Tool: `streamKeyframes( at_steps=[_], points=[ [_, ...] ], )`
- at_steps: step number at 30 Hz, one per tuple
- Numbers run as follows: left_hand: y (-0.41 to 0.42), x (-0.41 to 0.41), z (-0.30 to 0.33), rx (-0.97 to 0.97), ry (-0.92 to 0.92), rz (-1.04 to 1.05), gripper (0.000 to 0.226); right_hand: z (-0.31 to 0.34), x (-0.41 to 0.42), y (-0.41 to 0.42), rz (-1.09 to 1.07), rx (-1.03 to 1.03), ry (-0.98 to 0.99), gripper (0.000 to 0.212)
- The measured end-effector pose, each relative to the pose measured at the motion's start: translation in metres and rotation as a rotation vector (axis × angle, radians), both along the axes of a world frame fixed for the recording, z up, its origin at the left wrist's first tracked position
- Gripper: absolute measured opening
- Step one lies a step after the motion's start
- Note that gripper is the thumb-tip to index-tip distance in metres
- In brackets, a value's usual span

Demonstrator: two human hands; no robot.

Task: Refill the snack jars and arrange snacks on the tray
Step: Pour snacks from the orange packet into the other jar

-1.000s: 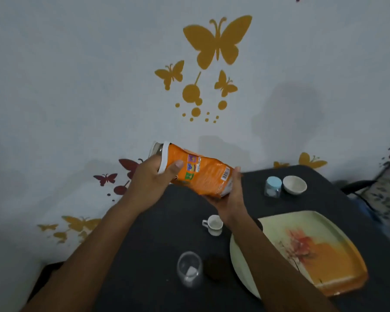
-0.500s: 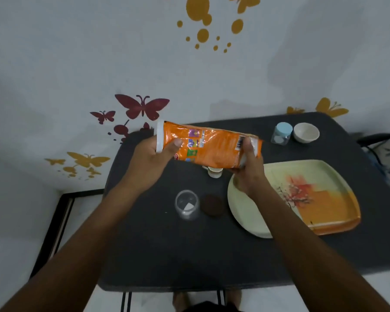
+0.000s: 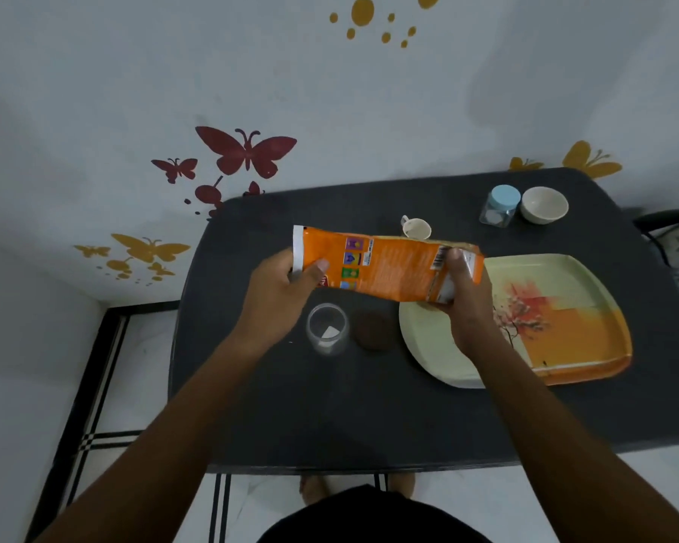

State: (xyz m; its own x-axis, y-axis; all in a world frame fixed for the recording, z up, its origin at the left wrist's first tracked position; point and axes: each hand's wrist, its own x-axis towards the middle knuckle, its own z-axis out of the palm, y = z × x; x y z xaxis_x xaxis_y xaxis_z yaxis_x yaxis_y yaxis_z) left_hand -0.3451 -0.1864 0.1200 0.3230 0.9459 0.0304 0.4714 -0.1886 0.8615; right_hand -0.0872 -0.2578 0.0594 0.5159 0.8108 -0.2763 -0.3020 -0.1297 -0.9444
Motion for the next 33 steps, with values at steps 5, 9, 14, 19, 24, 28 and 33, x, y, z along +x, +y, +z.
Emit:
streamKeyframes(
  at_steps=[5,9,14,19,24,28,33],
  points=[
    [-0.007,0.0,-0.007,-0.018,-0.023,0.039,0.007,-0.004,-0.002,-0.008,-0.084,-0.014,-0.064,0.057],
    [-0.013,-0.003,-0.01,0.042,-0.004,0.059,0.012,0.003,-0.003,-0.009,-0.119,-0.012,-0.105,0.051],
    [0.005,-0.013,-0.011,-0.029,-0.01,0.062,0.015,0.013,0.009,-0.008,-0.044,-0.071,-0.204,0.052],
    [0.02,-0.016,-0.031,-0.328,-0.15,0.019,0.012,0.017,0.014,0.001,-0.003,-0.162,-0.349,0.049],
    [0.021,-0.018,-0.052,-0.502,-0.235,0.106,0.018,0.028,0.007,0.012,0.03,-0.23,-0.424,0.059],
    [0.02,-0.018,-0.057,-0.519,-0.25,0.136,0.023,0.035,0.002,0.016,0.034,-0.26,-0.447,0.062],
    [0.018,-0.02,-0.058,-0.531,-0.264,0.144,0.031,0.04,-0.006,0.013,-0.003,-0.238,-0.478,0.065]
  ],
)
